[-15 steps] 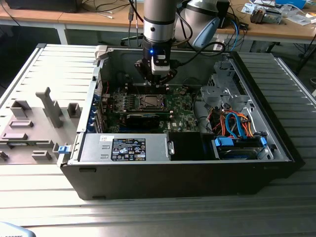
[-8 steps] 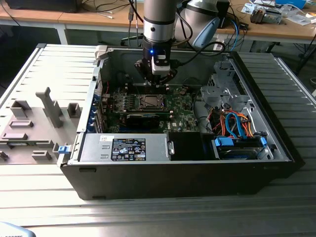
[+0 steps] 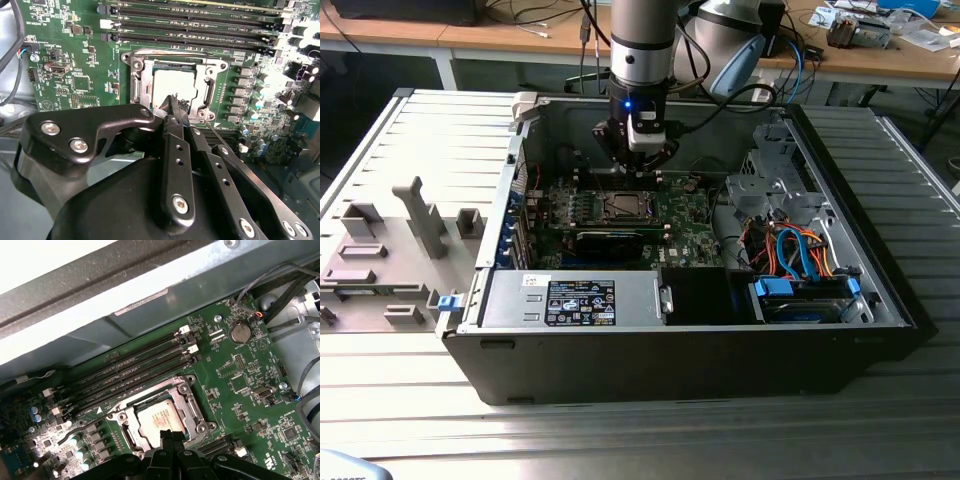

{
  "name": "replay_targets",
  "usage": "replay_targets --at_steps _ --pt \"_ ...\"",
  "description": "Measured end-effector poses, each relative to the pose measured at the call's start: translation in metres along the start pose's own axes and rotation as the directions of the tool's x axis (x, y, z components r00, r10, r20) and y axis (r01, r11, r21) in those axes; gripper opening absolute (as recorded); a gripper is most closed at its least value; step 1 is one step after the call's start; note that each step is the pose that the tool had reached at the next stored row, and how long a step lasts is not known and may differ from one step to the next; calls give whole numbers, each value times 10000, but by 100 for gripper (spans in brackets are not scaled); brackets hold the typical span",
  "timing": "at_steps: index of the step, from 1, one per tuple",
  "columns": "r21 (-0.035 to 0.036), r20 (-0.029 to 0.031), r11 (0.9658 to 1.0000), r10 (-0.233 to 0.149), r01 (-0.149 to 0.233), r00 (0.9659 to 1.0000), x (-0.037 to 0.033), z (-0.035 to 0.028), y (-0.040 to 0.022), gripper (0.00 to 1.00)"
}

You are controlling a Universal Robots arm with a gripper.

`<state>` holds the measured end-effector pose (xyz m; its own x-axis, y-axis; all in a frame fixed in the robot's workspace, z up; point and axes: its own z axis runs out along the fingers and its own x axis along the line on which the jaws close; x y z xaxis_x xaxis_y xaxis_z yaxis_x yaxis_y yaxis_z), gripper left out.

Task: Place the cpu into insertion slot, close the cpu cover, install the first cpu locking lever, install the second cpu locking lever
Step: 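Install the first cpu locking lever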

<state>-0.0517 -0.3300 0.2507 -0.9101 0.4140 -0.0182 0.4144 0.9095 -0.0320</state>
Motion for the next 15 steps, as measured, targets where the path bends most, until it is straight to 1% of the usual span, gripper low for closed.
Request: replay_targets --at_steps 15 --pt "-3 6 9998 -206 206 9998 0 0 0 11"
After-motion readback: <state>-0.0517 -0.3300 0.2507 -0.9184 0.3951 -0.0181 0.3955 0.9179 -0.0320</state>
